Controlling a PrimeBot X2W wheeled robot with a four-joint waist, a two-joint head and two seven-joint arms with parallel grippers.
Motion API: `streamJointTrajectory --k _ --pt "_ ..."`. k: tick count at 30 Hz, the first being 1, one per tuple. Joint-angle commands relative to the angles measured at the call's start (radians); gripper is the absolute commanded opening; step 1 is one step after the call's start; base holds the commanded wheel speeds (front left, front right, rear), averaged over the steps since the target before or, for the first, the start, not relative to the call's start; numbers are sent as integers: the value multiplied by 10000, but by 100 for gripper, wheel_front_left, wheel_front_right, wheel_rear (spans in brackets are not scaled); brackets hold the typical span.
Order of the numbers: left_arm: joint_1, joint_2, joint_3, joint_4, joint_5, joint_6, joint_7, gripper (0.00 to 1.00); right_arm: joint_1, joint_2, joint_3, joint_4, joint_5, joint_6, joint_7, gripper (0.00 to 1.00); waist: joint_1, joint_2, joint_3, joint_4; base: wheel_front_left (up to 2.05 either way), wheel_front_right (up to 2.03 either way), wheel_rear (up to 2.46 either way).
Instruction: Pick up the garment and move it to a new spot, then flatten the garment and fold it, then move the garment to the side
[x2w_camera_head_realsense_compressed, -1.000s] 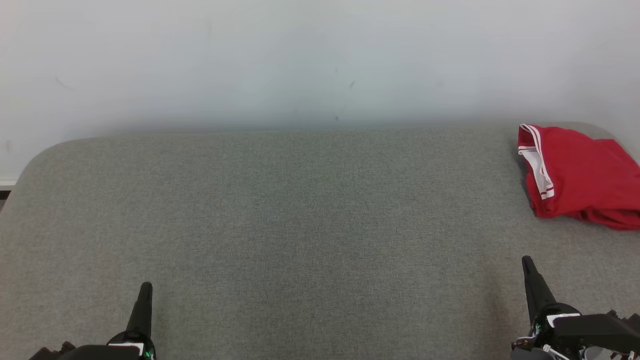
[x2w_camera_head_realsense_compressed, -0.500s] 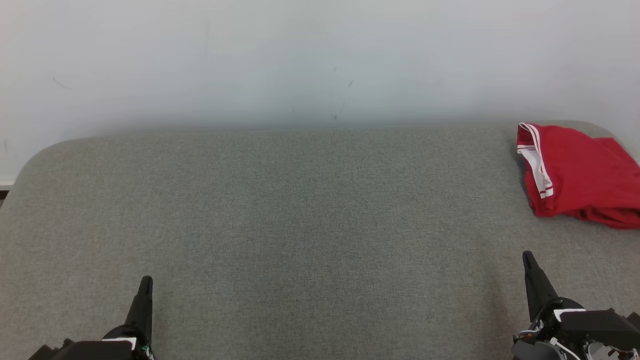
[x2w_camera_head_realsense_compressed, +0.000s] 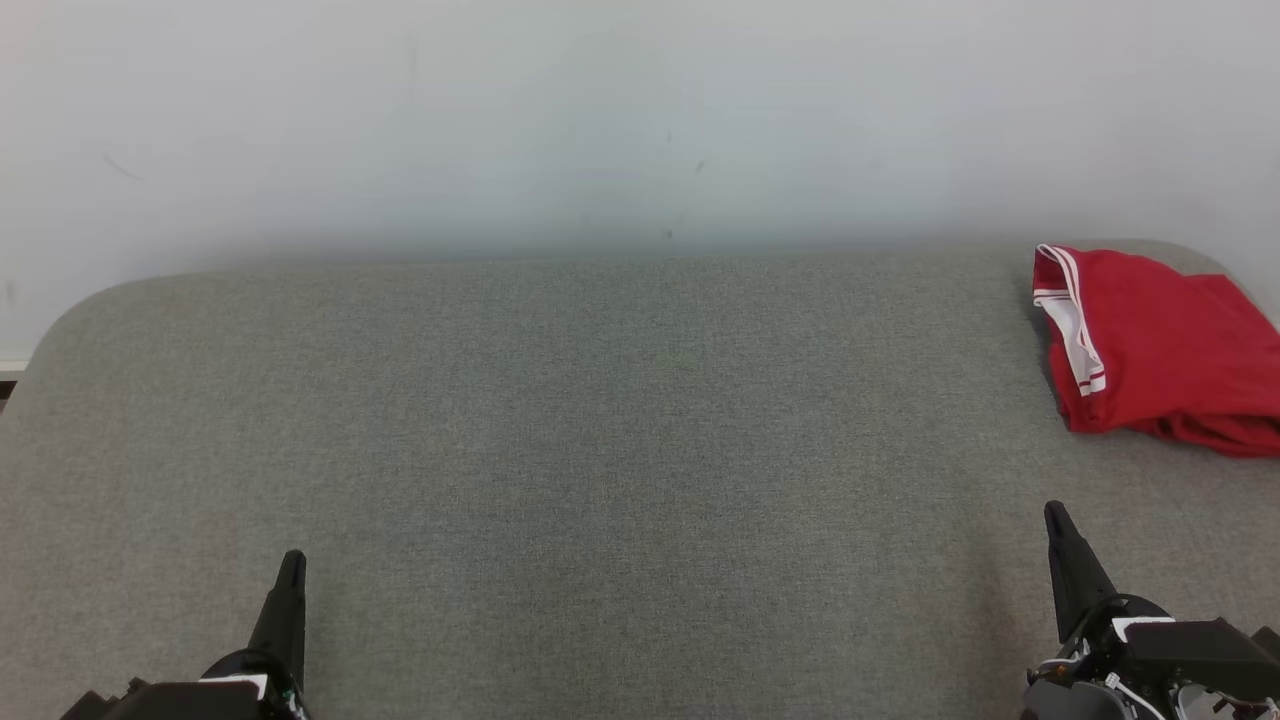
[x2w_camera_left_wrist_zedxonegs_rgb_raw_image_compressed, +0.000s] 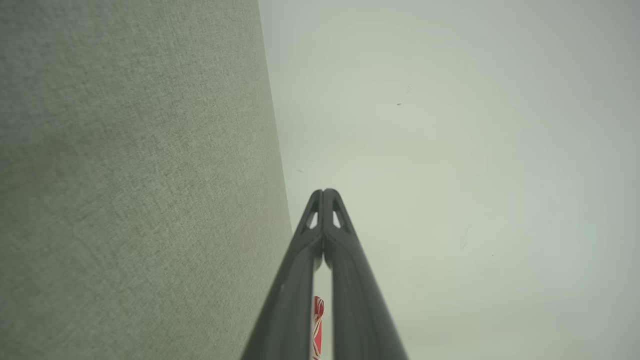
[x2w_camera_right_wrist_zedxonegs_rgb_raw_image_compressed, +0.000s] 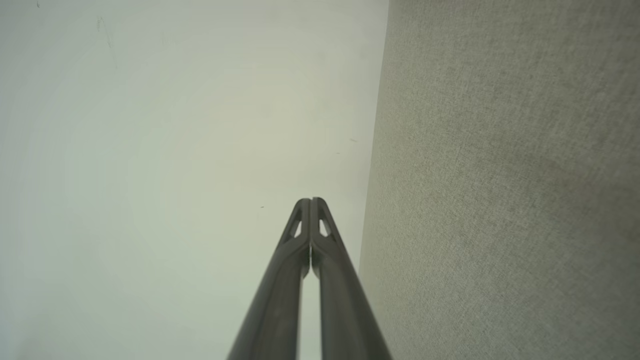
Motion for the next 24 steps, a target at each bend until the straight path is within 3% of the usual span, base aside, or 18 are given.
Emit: streamJointTrajectory --k 1,24 --pt "-108 5 35 5 -40 -33 8 0 -83 27 -29 10 10 -21 16 0 1 -1 0 1 0 0 0" --pt "-105 5 29 2 -42 -32 6 0 -88 48 -68 14 -39 -21 60 0 1 -1 0 1 0 0 0"
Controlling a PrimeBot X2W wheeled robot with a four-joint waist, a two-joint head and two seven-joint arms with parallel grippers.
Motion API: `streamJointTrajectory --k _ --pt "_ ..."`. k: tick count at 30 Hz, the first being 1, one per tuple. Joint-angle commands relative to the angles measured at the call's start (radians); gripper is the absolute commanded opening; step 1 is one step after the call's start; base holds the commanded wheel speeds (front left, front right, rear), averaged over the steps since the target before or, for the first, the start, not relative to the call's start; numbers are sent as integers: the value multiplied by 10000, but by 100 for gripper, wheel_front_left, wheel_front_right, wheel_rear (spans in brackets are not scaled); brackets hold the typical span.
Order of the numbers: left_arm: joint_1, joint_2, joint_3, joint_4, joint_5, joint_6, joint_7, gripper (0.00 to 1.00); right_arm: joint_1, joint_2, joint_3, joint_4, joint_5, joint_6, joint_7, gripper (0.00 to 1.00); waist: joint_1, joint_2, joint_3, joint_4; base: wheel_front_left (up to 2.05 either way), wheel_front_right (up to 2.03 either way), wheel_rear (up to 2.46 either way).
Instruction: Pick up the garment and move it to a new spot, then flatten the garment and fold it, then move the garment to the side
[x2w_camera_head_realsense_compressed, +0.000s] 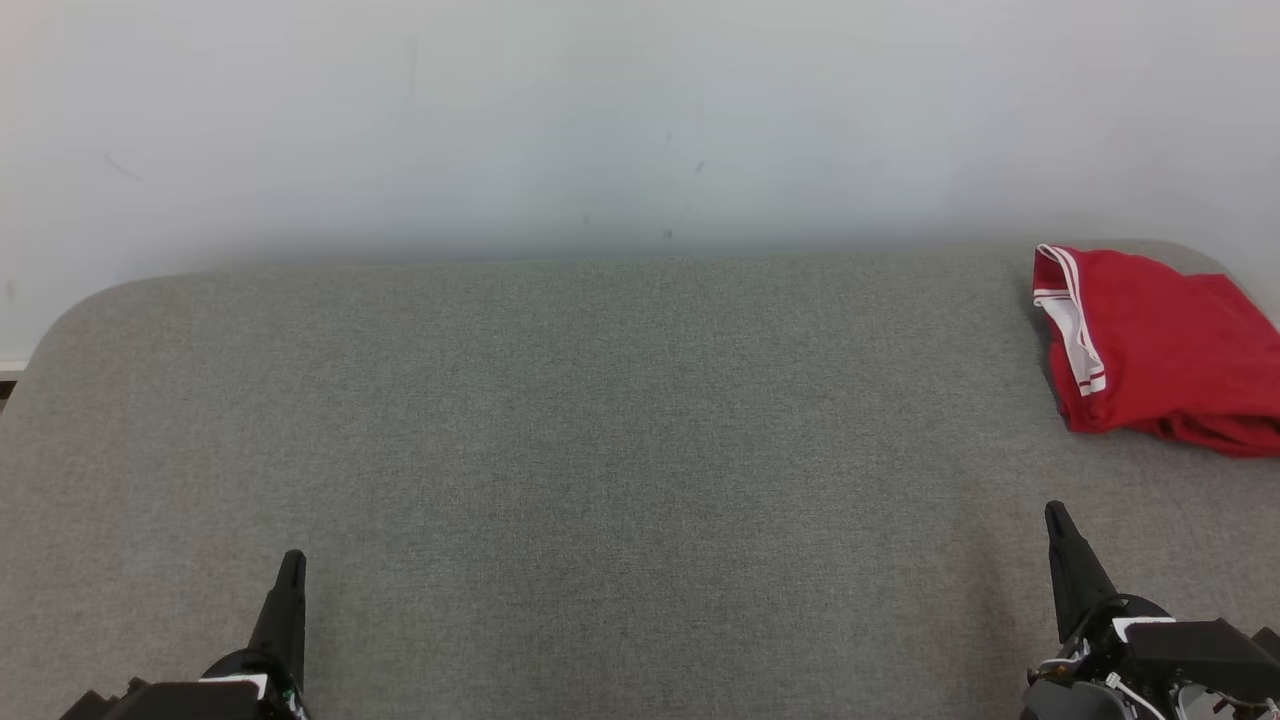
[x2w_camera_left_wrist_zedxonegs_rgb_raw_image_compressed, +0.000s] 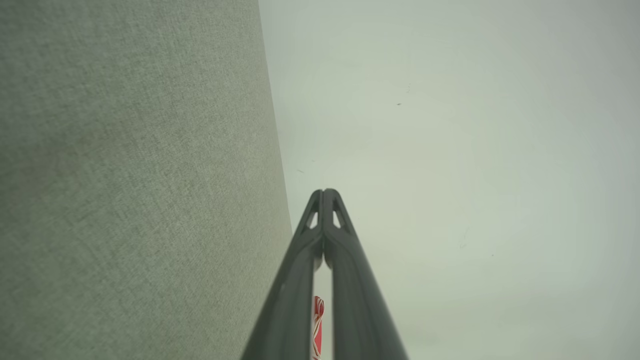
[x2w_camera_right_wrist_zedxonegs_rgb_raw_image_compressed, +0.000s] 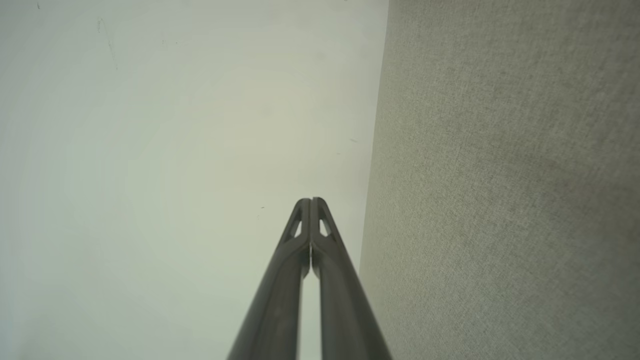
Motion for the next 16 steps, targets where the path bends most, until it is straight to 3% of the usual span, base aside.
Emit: streamJointTrajectory --k 1,16 --pt "-101 5 34 7 -42 -32 6 0 -82 14 -17 7 -25 -21 36 0 0 0 0 0 0 0 0" --pt "-100 5 31 6 -43 -32 5 0 -85 26 -39 9 -36 -21 55 0 0 0 0 0 0 0 0"
